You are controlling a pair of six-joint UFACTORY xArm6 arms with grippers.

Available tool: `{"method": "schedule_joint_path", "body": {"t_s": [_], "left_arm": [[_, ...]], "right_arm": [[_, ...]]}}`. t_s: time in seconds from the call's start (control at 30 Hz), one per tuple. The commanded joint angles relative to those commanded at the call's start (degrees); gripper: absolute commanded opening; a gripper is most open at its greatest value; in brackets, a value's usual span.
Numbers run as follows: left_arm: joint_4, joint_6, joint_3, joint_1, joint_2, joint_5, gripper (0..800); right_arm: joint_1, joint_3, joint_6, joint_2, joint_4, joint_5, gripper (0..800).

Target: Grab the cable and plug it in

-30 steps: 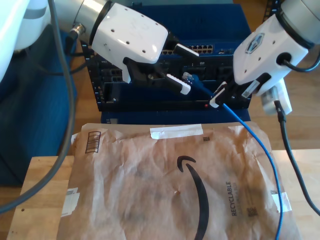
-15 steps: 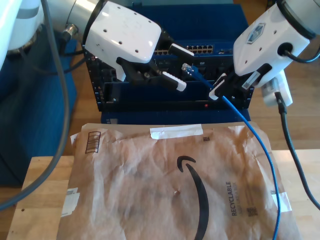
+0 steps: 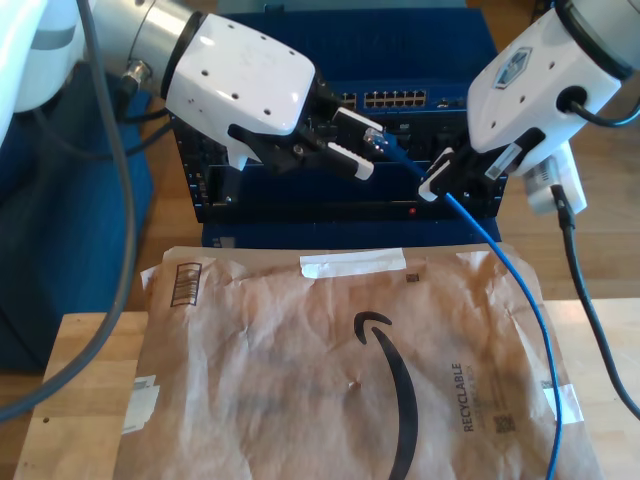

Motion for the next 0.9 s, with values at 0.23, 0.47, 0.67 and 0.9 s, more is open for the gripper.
{"method": "schedule_joint_path", "body": {"t_s": [0.23,0.47,0.67,0.9], "left_arm": [[-0.3,-0.4,0.0,0.0,0.1,0.4,376],[-0.3,-0.4,0.1,0.0,0.1,0.5,348],[-2.1,-0.4,0.0,0.0,0.1,0.6,344],[-3.3,-0.4,0.0,0.0,0.1,1.1,337]], "right_arm": [[0.1,0.0,0.0,0.0,0.1,0.0,20],[0.0,0.0,0.0,0.0,0.1,0.0,20],[0.1,0.2,-0.1,0.0,0.0,0.0,20],[0.0,0.2,-0.1,0.0,0.1,0.0,20]]}}
